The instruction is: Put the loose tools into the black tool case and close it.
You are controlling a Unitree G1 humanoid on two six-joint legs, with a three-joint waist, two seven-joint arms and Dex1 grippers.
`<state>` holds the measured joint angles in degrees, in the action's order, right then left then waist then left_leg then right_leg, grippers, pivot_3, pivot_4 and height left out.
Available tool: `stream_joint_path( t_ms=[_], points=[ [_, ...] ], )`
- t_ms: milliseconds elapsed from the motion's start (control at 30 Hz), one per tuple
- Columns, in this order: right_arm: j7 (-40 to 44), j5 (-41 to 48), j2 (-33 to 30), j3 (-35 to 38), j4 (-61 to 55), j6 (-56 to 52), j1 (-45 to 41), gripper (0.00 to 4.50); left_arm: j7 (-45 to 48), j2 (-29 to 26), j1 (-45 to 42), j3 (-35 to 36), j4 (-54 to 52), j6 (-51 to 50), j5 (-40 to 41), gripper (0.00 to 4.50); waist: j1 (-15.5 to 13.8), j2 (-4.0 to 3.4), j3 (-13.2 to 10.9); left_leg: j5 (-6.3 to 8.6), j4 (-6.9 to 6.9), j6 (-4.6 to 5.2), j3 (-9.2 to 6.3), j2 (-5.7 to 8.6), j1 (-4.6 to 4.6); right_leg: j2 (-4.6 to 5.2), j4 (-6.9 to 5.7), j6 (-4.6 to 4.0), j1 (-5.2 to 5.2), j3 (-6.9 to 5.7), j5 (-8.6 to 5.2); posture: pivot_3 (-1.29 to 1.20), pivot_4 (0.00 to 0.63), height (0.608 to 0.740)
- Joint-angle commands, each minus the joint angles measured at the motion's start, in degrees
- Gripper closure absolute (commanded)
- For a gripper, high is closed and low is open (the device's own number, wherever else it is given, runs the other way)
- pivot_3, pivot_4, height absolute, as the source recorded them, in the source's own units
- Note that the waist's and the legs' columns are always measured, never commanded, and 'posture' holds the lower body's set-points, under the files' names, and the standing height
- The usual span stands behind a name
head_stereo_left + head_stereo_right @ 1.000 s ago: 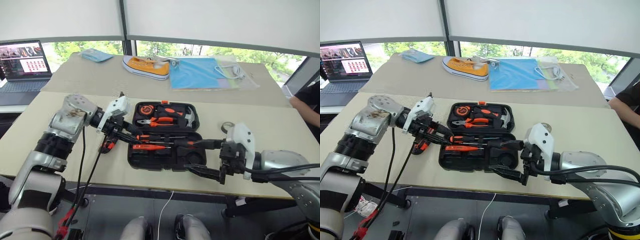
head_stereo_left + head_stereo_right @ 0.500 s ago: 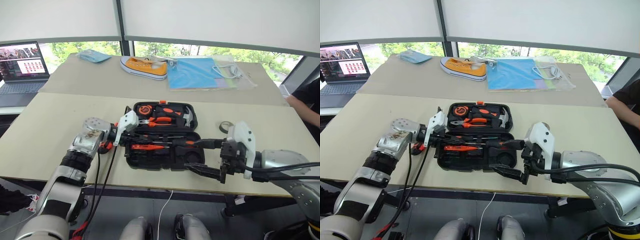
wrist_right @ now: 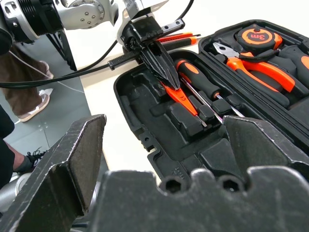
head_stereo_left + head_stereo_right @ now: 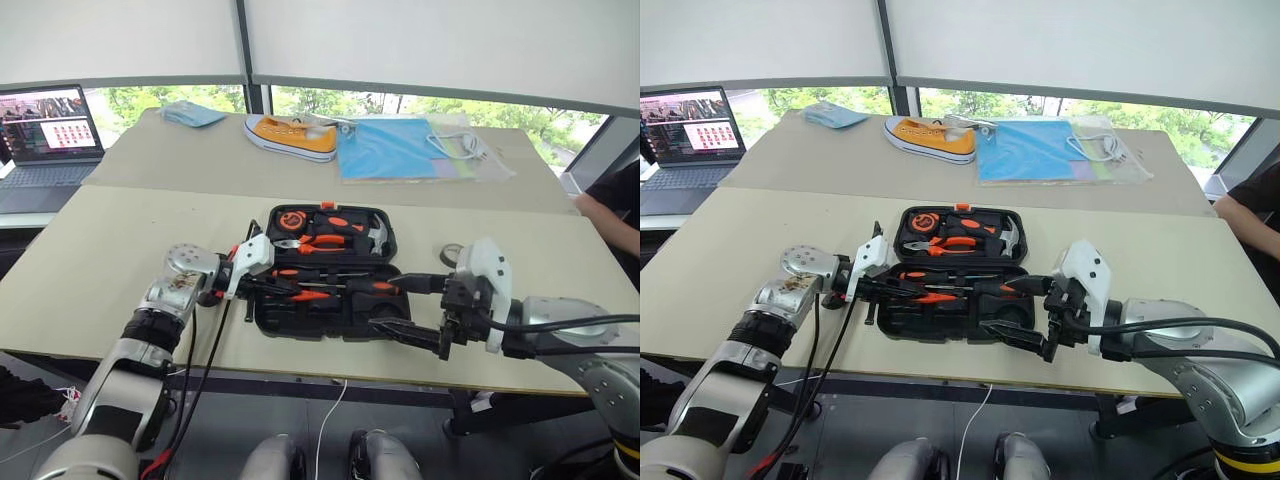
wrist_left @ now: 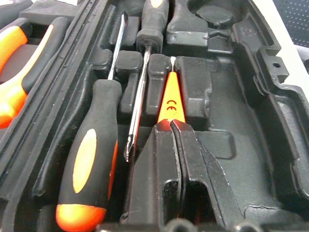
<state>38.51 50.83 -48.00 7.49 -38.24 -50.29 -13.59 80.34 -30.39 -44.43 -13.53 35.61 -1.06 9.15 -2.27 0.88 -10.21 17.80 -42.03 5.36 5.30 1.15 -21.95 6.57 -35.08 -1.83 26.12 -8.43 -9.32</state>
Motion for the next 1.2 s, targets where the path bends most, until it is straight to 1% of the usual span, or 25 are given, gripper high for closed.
stream_joint_path(
  t_ms=[33,100,167,200,267,333,367,400,433,467,533,567,633,667,733,767,833,900,1000,1100,1200],
  points=[
    [0.1,1.1,0.0,0.9,-0.5,0.2,-1.2,0.00,-0.4,0.3,1.3,-1.5,2.3,0.7,-3.1,4.43,0.0,-0.01,0.1,0.00,0.00,0.00,0.00,0.00,0.01,0.00,0.00,0.00,0.00,0.00,0.00,0.00,0.150,0.718],
    [0.3,0.9,0.1,0.4,-0.6,0.4,-1.2,0.00,-0.3,0.1,2.1,-0.9,0.8,0.0,-2.2,4.43,0.0,-0.01,0.1,0.00,0.00,0.00,0.00,-0.01,0.01,0.00,-0.01,0.01,0.00,0.00,0.01,0.00,0.150,0.718],
    [0.9,0.4,-0.1,-0.1,-0.3,0.6,-1.8,0.00,-0.2,-1.1,2.5,1.3,-2.2,-3.0,0.0,4.43,0.0,-0.01,0.1,0.00,0.00,0.00,0.00,-0.01,0.01,0.00,-0.01,0.01,0.00,0.00,0.01,0.00,0.150,0.718],
    [1.4,0.2,-0.2,-0.4,-0.1,0.8,-2.2,0.00,-0.3,-2.1,2.7,2.8,-4.1,-5.0,1.3,4.19,0.0,-0.01,0.1,0.00,0.00,0.01,0.00,-0.01,0.00,0.00,0.00,0.01,0.01,0.00,0.01,0.00,0.150,0.718],
    [2.2,0.0,-0.2,-1.1,1.0,1.0,-3.7,0.00,-1.2,-4.6,3.7,6.9,-9.2,-10.0,4.7,3.86,0.2,-0.01,0.1,0.00,0.01,0.01,-0.02,-0.02,-0.02,0.00,0.01,0.01,0.02,0.00,0.01,0.00,0.150,0.718],
    [3.1,-0.3,0.2,-2.1,2.7,1.1,-5.6,0.00,-3.8,-7.6,5.4,11.9,-15.1,-16.0,8.3,3.39,1.0,0.01,0.1,0.00,0.01,0.00,0.01,-0.07,-0.08,-0.04,0.00,0.00,0.12,0.01,0.02,0.00,0.150,0.718],
    [3.6,-0.6,0.4,-2.7,3.6,1.3,-6.5,0.00,-5.6,-9.0,6.6,14.6,-18.0,-19.2,10.0,2.90,1.2,0.02,0.1,-0.01,0.02,-0.01,0.00,-0.07,-0.10,-0.05,-0.01,-0.01,0.14,-0.01,0.02,0.00,0.150,0.718],
    [4.4,-1.1,0.6,-3.5,4.5,1.6,-7.5,0.00,-8.1,-10.6,8.4,17.8,-21.3,-22.9,11.7,2.76,1.4,0.02,0.1,-0.01,0.03,-0.02,-0.02,-0.09,-0.12,-0.06,0.00,-0.02,0.15,-0.02,0.03,0.00,0.150,0.718],
    [5.2,-1.7,0.8,-4.4,5.3,2.0,-8.3,0.00,-10.3,-12.0,10.4,20.6,-24.2,-25.9,13.0,2.28,1.5,0.02,0.1,-0.01,0.03,-0.02,-0.04,-0.08,-0.12,-0.06,-0.01,-0.06,0.14,-0.03,0.05,0.00,0.150,0.718],
    [6.3,-2.6,0.9,-5.5,5.9,2.7,-9.1,0.00,-12.5,-13.4,13.5,23.9,-27.1,-28.8,14.2,1.99,1.6,0.02,0.1,-0.01,0.04,-0.02,-0.04,-0.09,-0.11,-0.06,0.01,-0.05,0.14,-0.02,0.04,0.00,0.150,0.718],
    [8.4,-4.2,1.2,-7.6,6.9,3.9,-10.5,0.00,-16.6,-15.6,20.9,30.0,-33.4,-33.7,15.9,1.24,1.9,-0.02,0.1,-0.01,0.12,-0.02,-0.03,-0.06,-0.02,-0.06,0.05,0.00,0.10,0.03,0.01,0.00,0.150,0.718],
    [9.5,-4.9,1.4,-8.5,7.4,4.4,-11.1,0.00,-18.4,-16.2,25.3,33.2,-36.7,-35.7,16.4,0.93,2.0,-0.03,0.1,-0.01,0.20,-0.02,-0.02,-0.02,0.06,-0.05,0.07,0.01,0.07,0.07,0.00,0.00,0.150,0.718],
    [11.4,-5.9,1.6,-9.9,8.2,5.3,-12.2,0.00,-21.2,-16.8,32.6,37.9,-41.6,-38.0,16.7,0.12,1.9,-0.07,0.0,0.01,0.25,-0.04,-0.02,0.02,0.11,-0.03,0.07,0.02,0.06,0.07,-0.01,0.00,0.150,0.718],
    [12.3,-6.5,1.7,-10.5,8.6,5.7,-12.6,0.00,-22.4,-16.9,35.6,39.7,-43.3,-38.7,16.8,0.05,1.8,-0.07,0.0,0.03,0.29,-0.07,-0.01,0.01,0.11,-0.03,0.09,0.02,0.06,0.08,-0.01,0.00,0.150,0.718],
    [13.6,-7.4,2.0,-11.3,9.4,6.3,-13.4,0.00,-24.4,-16.8,39.9,42.6,-45.7,-39.9,17.4,0.05,1.3,-0.03,0.0,0.05,0.28,-0.12,-0.04,0.01,0.07,-0.04,0.10,0.01,0.07,0.03,-0.02,0.00,0.150,0.718],
    [14.4,-7.7,2.2,-11.7,9.9,6.6,-13.9,0.00,-25.5,-16.6,41.9,43.7,-47.6,-41.8,18.4,0.05,0.8,-0.02,0.0,0.20,0.27,-0.39,-0.09,0.02,0.04,-0.03,0.10,0.01,0.06,0.02,-0.03,0.00,0.150,0.718],
    [15.3,-8.5,2.6,-12.3,10.5,7.1,-14.7,0.00,-26.8,-17.0,43.3,43.2,-50.0,-44.3,19.1,0.05,0.2,-0.03,0.0,0.28,0.25,-0.56,-0.14,0.04,0.00,-0.01,0.13,0.02,0.05,0.02,-0.04,0.00,0.150,0.718],
    [15.7,-9.0,2.8,-12.7,10.6,7.3,-15.0,0.00,-28.7,-18.0,42.1,40.4,-50.6,-47.2,18.7,0.05,-0.2,-0.05,0.0,0.31,0.25,-0.61,-0.12,0.09,0.01,0.06,0.14,0.04,0.03,0.05,-0.04,0.00,0.150,0.718],
    [15.7,-9.9,3.0,-12.7,9.9,7.4,-14.7,0.00,-32.1,-18.6,36.0,35.4,-48.7,-52.2,18.4,0.05,-0.4,-0.04,0.0,0.30,0.25,-0.68,-0.13,0.13,0.04,0.09,0.05,0.08,0.01,0.04,-0.02,0.00,0.150,0.718],
    [14.5,-10.0,3.3,-11.9,8.5,7.0,-13.6,0.00,-34.1,-18.5,27.2,29.5,-45.0,-57.5,18.3,0.05,-0.3,-0.01,0.0,0.24,0.25,-0.76,-0.14,0.12,0.03,0.01,0.00,0.11,0.03,0.05,0.00,0.00,0.150,0.718],
    [12.7,-10.3,4.0,-11.4,7.1,6.9,-12.7,0.00,-35.9,-18.4,18.9,21.0,-38.9,-57.9,13.7,0.05,0.0,0.00,0.0,0.19,0.26,-0.82,-0.12,0.10,0.04,-0.06,-0.02,0.10,0.03,0.05,0.00,0.00,0.150,0.718]
  ],
)
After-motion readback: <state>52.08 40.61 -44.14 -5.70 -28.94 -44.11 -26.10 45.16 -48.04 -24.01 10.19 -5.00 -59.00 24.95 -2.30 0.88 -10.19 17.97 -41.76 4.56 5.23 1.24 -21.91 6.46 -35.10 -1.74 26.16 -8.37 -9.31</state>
